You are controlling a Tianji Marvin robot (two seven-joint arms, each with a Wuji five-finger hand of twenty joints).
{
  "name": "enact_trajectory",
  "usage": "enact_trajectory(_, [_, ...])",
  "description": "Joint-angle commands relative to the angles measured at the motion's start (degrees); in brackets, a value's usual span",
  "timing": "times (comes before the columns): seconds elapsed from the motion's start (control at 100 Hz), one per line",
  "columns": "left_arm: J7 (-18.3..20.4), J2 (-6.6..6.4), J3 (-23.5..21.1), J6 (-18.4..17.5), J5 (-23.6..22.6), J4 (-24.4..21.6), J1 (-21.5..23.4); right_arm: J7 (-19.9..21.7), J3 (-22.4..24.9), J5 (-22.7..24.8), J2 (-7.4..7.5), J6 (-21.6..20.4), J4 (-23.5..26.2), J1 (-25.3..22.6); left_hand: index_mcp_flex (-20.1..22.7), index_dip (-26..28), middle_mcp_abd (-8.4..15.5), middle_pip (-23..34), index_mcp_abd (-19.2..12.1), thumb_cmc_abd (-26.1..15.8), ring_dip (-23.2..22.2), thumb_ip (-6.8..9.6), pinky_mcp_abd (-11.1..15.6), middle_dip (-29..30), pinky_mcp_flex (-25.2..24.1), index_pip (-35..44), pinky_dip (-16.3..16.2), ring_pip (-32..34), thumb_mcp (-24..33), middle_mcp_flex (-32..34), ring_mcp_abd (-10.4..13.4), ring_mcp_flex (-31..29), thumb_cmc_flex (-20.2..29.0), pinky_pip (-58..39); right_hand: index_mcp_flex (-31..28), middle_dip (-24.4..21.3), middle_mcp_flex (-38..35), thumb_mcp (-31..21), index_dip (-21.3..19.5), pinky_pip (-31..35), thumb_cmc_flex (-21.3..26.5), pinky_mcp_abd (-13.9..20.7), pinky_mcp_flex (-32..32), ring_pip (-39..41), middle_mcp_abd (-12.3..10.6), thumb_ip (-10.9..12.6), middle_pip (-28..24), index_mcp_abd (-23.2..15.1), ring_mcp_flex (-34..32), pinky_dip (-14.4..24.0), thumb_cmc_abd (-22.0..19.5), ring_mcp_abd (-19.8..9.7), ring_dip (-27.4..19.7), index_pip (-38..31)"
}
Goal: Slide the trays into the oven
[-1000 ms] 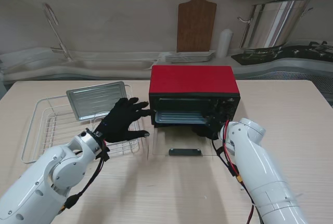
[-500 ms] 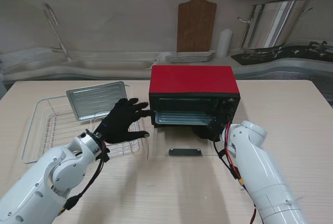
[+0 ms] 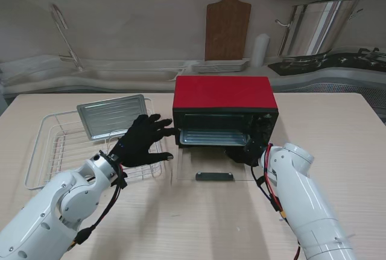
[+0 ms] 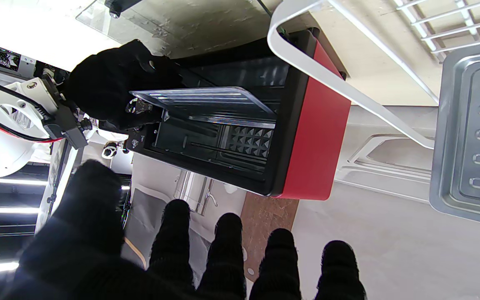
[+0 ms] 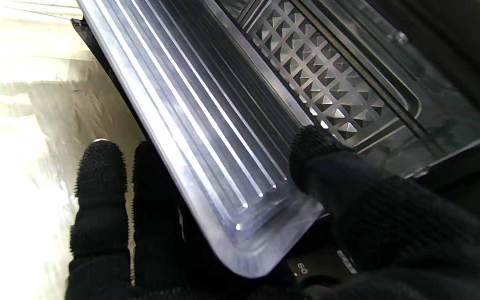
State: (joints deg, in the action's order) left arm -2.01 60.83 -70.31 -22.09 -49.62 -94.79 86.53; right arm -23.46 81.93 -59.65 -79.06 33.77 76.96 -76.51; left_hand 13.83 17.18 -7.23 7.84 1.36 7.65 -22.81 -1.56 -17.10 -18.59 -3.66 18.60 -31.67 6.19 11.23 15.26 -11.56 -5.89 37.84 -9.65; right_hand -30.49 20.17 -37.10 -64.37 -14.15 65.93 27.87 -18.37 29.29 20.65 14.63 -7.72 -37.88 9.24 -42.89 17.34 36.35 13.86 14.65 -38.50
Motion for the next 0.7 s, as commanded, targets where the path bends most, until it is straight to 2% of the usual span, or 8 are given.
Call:
enact_trajectory(0.0, [0.74, 0.33, -0.08, -0.21, 0.05, -0.53, 0.45, 1.08, 0.02, 0.7, -0.02, -0.14, 0.35, -1.03, -1.8, -0.29, 0.9, -0.17, 0.48, -2.17, 0.87, 1.83, 1.32, 0.62, -1.09, -0.3, 0.56, -1.12, -1.75, -2.13, 1.66, 1.65, -0.62, 2.91, 1.7, -0.93, 1.47, 0.68, 1.38, -2.3, -1.35, 1.24, -1.64, -2.09, 0.3, 2.23, 1.22, 0.72, 0.97, -1.03, 0.68, -0.05, -1.53, 1.34])
enact_trajectory(0.2, [0.56, 0.35, -0.03, -0.3, 0.06, -0.5, 0.51, 1.03, 0.77, 1.01, 0.24, -0.33, 1.49, -2.19, -1.77, -0.27, 0.92, -0.19, 0.49, -2.14, 0.87, 1.82, 1.29, 0.62, -1.06, -0.3, 0.55, -1.09, -1.71, -2.11, 1.56, 1.61, -0.64, 2.89, 1.98, -1.32, 2.04, 0.81, 2.28, -4.11, -1.47, 1.58, -2.24, -4.61, 0.93, 2.28, 2.33, 1.62, 0.88, -1.97, 0.56, 0.21, -2.79, 3.02])
enact_trajectory(0.69, [1.23, 0.36, 0.29, -0.45, 1.18, 0.08, 0.1, 2.59, 3.78, 1.39, 1.39, 0.48, 6.22, -7.04, -1.69, -0.27, 0.93, -0.22, 0.58, -2.07, 0.83, 1.79, 1.29, 0.6, -1.07, -0.35, 0.54, -1.06, -1.65, -2.09, 1.53, 1.54, -0.6, 2.89, 0.75, -0.99, 1.07, 0.79, 2.81, -3.13, -1.82, 1.54, -0.9, -2.34, 1.61, 2.2, 1.61, 2.46, 0.11, -1.9, 0.32, 0.79, -1.64, 3.86])
